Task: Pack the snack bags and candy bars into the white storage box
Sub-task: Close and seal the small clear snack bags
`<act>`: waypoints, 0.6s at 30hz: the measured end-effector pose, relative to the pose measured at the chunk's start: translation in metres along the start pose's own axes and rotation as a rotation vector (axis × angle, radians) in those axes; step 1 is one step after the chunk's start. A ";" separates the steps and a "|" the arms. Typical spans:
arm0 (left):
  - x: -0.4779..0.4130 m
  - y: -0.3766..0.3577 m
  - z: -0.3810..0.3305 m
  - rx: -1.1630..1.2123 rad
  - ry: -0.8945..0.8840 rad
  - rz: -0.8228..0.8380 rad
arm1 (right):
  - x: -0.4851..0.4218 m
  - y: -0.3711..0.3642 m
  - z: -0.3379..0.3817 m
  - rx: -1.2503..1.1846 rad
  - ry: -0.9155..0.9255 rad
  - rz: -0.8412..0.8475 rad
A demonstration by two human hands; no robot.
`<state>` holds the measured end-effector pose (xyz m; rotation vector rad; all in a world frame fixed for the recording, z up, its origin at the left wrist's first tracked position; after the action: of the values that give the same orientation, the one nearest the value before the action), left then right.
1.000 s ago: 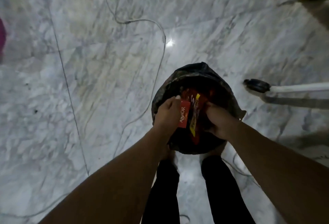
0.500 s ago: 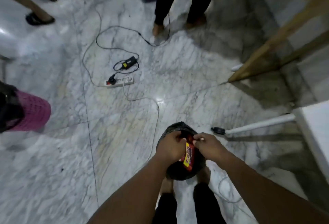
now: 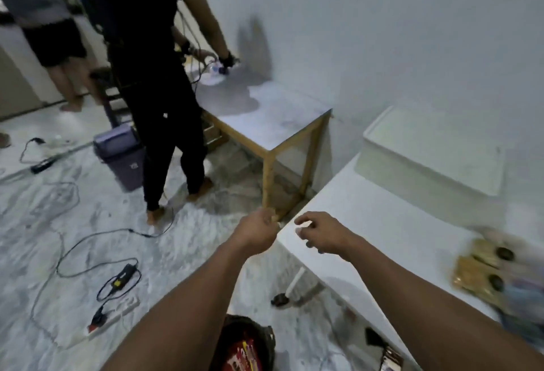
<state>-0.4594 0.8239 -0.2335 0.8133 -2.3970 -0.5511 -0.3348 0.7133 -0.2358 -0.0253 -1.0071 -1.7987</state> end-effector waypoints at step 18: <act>0.075 -0.358 -0.309 -0.267 -0.489 0.446 | 0.240 0.268 -0.328 -0.173 -0.333 -0.485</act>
<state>-0.1693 0.4510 -0.1585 0.0122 -2.7337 -0.9355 -0.1028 0.2891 -0.1760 -0.2084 -1.1555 -2.3788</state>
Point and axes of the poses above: each hand's wrist, its own x-axis away from the middle knuckle, its own y-axis out of the back of the hand, z = x × y, the point moved 8 cm from there along -x, towards the middle knuckle, and after that the axes turned 5 degrees about x, right-handed, at the moved point
